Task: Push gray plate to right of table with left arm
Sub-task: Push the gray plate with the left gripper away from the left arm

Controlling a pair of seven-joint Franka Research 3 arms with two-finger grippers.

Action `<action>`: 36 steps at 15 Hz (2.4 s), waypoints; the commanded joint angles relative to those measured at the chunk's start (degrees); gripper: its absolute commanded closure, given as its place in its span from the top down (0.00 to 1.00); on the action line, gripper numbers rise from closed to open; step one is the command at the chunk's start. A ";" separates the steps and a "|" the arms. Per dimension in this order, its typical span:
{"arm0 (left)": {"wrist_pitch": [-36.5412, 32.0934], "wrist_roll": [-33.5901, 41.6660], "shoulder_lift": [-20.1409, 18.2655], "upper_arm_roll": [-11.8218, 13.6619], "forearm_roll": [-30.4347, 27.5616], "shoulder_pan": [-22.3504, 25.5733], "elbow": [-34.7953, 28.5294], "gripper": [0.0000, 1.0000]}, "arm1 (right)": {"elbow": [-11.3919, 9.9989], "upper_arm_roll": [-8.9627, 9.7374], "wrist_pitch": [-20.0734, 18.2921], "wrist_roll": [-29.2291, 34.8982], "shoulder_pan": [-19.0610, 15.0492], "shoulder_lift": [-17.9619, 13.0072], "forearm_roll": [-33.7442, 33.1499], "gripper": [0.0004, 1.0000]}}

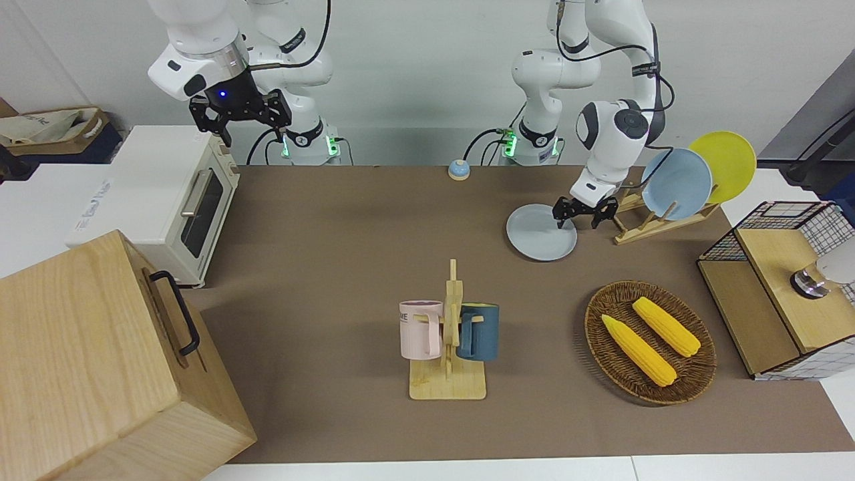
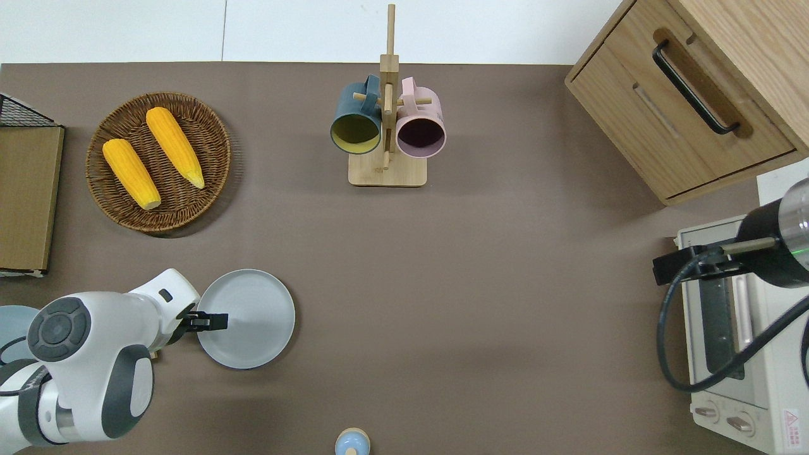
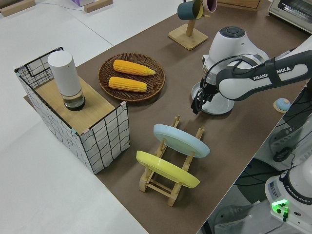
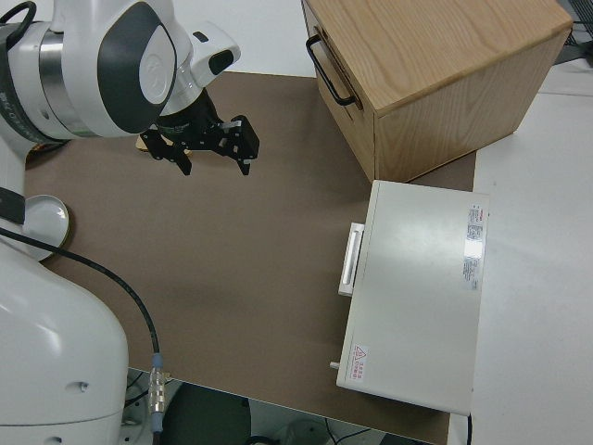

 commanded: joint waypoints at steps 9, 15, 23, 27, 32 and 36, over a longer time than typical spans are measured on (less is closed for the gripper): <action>2.53 0.16 1.53 0.05 0.44 -0.31 -0.75 0.32 | 0.53 0.92 -0.89 0.75 -1.15 -0.14 0.25 0.98; 2.53 0.34 1.53 0.05 0.53 -0.22 -0.67 0.00 | 0.53 0.92 -0.89 0.75 -1.15 -0.14 0.25 0.98; 2.62 -2.46 2.15 -1.00 0.35 -0.66 -0.58 0.00 | 0.53 0.92 -0.89 0.75 -1.07 -0.14 0.25 0.98; 2.62 -7.65 2.59 -1.71 0.35 -4.17 -0.32 0.00 | 0.53 0.92 -0.89 0.66 -1.15 -0.14 0.25 0.98; 2.62 -12.57 2.85 -1.88 0.35 -7.69 0.12 0.00 | 0.53 0.92 -0.89 0.66 -1.07 -0.14 0.25 0.98; 2.97 -17.49 3.47 -1.88 0.26 -11.55 0.56 0.00 | 0.53 0.92 -0.89 0.66 -1.07 -0.14 0.25 0.98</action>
